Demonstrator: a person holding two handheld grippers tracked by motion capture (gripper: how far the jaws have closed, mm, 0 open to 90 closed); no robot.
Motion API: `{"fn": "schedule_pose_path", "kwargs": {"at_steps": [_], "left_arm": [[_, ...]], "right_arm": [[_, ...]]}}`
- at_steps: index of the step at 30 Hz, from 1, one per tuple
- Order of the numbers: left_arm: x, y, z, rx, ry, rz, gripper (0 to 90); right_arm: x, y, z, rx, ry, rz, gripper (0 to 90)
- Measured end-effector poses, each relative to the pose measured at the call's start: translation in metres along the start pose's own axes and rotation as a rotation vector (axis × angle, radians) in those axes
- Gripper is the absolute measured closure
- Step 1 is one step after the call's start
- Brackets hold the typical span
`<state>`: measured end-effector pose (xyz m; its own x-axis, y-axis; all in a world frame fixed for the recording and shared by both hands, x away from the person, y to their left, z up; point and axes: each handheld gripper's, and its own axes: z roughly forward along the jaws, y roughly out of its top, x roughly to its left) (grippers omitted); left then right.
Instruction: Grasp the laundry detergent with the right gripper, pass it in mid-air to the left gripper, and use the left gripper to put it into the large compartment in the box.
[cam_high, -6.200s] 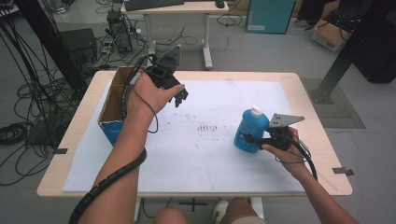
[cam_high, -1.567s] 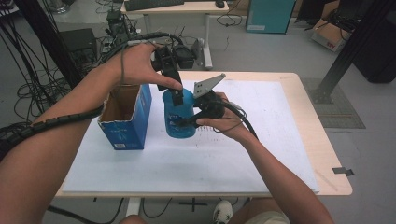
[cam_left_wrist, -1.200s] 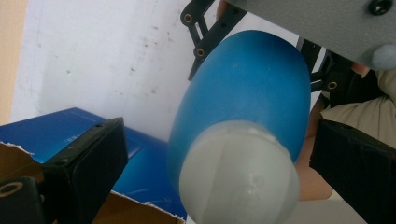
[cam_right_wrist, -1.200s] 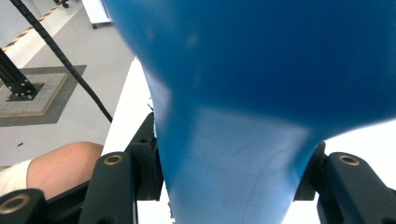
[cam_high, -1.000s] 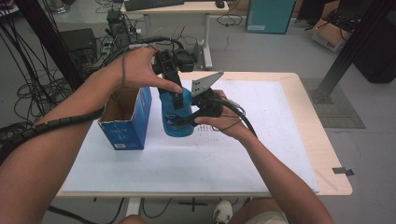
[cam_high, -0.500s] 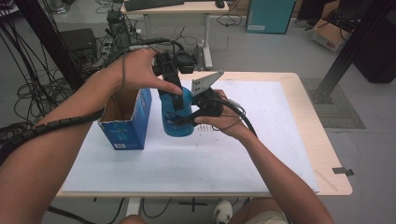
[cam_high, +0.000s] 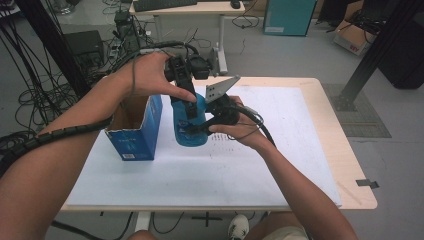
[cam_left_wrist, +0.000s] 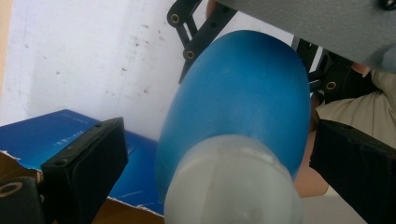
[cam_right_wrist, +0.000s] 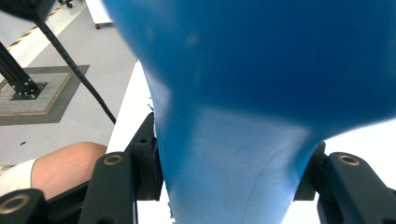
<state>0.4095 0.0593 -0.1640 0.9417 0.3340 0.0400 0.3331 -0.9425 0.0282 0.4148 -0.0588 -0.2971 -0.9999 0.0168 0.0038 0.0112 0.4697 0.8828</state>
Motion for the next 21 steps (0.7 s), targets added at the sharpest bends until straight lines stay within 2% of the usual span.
{"fn": "schedule_pose_path", "kwargs": {"at_steps": [2,21], "left_arm": [[-0.0003,0.0001,0.0012,-0.003,-0.002,-0.006,4.5],[0.0012,-0.0016,0.0039,0.007,-0.007,0.002,4.5]], "right_arm": [[-0.0009,-0.0001,-0.0006,0.005,0.003,-0.017,43.6],[-0.0009,0.0015,0.0004,0.002,0.008,-0.010,43.5]]}}
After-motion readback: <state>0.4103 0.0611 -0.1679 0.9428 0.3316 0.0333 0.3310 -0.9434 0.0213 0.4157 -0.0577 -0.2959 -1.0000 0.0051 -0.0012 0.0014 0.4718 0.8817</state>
